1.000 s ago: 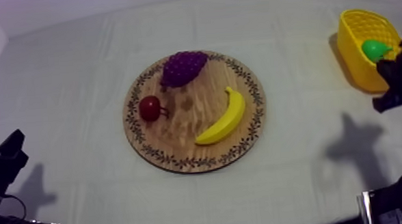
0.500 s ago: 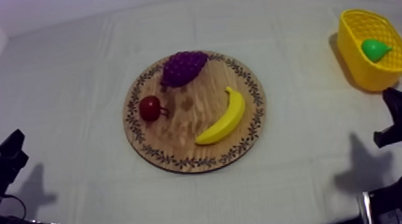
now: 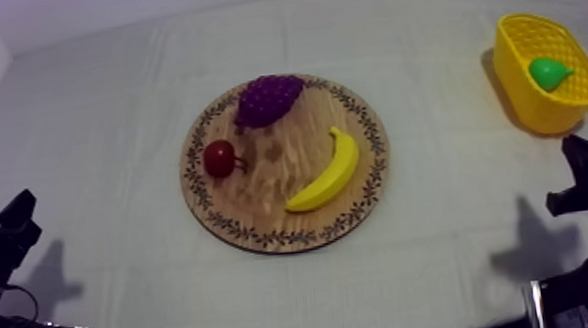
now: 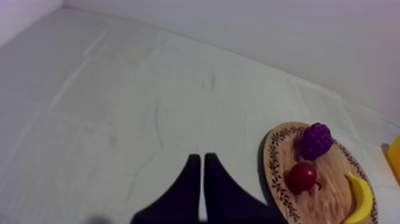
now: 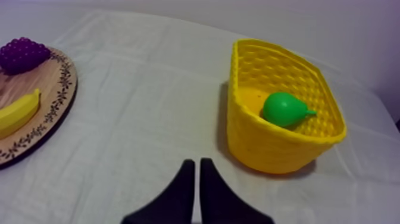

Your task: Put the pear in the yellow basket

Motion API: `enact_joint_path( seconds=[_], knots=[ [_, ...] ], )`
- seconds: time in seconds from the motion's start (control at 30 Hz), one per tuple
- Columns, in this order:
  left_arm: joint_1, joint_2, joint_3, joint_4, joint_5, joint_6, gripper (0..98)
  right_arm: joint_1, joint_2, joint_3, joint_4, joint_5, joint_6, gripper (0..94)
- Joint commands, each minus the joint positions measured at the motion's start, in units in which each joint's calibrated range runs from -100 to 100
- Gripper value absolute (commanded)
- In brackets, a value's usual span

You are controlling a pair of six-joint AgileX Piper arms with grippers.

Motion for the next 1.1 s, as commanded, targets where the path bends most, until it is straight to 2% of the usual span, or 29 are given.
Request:
enact_joint_path(
  seconds=[0.0,1.07],
  knots=[
    [0.0,0.0,0.0,-0.02,0.0,0.0,0.1,0.0,0.0,0.0,-0.1,0.0,-0.5,0.5],
    [0.0,0.0,0.0,-0.02,0.0,0.0,0.1,0.0,0.0,0.0,-0.1,0.0,-1.2,0.5]
  ],
)
